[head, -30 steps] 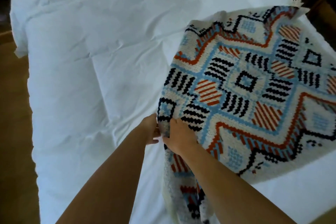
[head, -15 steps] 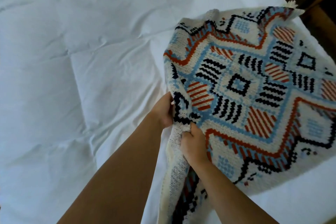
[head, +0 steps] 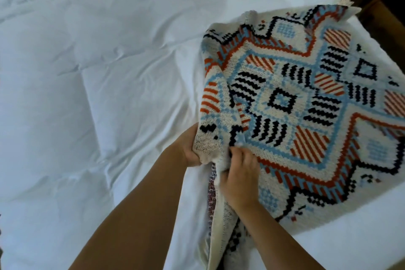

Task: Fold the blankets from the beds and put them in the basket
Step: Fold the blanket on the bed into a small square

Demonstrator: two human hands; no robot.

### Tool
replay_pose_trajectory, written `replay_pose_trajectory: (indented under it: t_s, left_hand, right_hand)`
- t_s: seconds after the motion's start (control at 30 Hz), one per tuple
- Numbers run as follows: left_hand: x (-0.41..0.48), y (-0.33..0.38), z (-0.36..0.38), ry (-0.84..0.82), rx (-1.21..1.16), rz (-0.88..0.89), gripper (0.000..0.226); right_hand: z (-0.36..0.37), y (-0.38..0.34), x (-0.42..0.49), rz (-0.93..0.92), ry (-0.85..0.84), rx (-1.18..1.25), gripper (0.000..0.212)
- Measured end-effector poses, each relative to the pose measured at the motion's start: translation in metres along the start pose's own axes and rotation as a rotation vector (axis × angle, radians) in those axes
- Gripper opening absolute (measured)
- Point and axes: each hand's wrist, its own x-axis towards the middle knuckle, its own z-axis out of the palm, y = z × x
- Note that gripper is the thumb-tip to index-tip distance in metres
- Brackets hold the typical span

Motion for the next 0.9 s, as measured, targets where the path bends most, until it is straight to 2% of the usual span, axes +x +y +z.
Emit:
replay_pose_trajectory:
  t_s: [0.07,0.1,0.17,0.27,0.4,0.47,0.53,0.63,0.67,0.77,0.9]
  left_hand:
    - [-0.006,0.005,0.004,-0.14,0.108,-0.01,0.04]
    - [-0.009,0.009,0.006,-0.148,0.142,-0.002,0.04]
    - [-0.015,0.014,0.003,-0.085,0.202,0.018,0.038]
    - [-0.021,0.019,-0.003,0.055,0.396,-0.03,0.033]
    - [-0.036,0.023,-0.007,0.217,0.707,-0.125,0.038]
    - [-0.046,0.024,-0.013,0.283,0.768,-0.165,0.038]
    - [-0.053,0.024,-0.024,0.275,0.745,-0.157,0.029]
    - [-0.062,0.029,-0.033,0.294,0.556,0.01,0.021]
    - [-0.066,0.031,-0.034,0.332,0.466,0.09,0.02]
    - [-0.081,0.044,-0.042,0.494,0.212,0.443,0.014]
    - [-0.135,0.08,-0.077,0.612,-0.073,0.895,0.011]
  right_hand:
    - [0.003,-0.008,-0.004,0.002,-0.18,0.053,0.064]
    - [0.005,-0.011,-0.005,0.02,-0.227,0.064,0.071]
    - [0.008,-0.016,-0.002,0.049,-0.218,0.071,0.076]
    - [0.005,-0.027,0.008,0.059,-0.145,0.048,0.049]
    - [0.004,-0.045,0.012,-0.1,-0.074,0.039,0.018]
    - [0.004,-0.057,0.009,-0.144,-0.067,0.12,0.016]
    - [0.004,-0.069,0.006,-0.157,-0.067,0.187,0.024]
    - [0.002,-0.082,0.006,-0.154,-0.11,0.241,0.046]
    - [0.003,-0.086,0.005,-0.182,-0.122,0.244,0.044]
    - [0.007,-0.107,-0.001,-0.24,-0.136,0.315,0.012]
    - [0.02,-0.153,-0.006,-0.298,-0.189,0.446,0.012]
